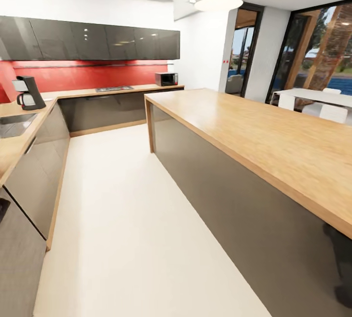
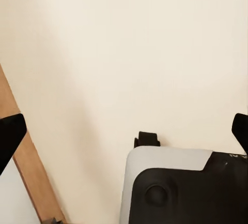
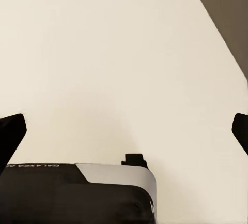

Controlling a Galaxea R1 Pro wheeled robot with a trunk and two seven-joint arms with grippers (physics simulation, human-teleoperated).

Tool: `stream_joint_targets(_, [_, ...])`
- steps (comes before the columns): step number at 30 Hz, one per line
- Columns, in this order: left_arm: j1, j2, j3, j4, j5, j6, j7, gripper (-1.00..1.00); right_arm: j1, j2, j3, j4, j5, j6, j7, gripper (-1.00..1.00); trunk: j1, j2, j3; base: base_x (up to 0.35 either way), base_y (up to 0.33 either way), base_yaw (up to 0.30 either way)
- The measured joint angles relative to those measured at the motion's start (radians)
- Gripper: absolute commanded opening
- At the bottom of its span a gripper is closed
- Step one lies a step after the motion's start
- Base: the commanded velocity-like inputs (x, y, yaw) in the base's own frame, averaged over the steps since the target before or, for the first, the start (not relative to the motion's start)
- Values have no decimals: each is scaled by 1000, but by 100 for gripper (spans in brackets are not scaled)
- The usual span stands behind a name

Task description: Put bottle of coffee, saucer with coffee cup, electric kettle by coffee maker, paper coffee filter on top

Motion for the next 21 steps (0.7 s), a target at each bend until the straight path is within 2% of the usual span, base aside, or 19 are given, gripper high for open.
stream_joint_targets(4, [8,-3,26,10,0,-88,1,100,0,0,0,34,0,-1,0,100,-15,28,9,0,0,243])
stream_joint_targets(21, [10,0,31,13,2,-107,4,100,0,-1,-2,40,0,-2,0,100,-81,147,47,0,0,244])
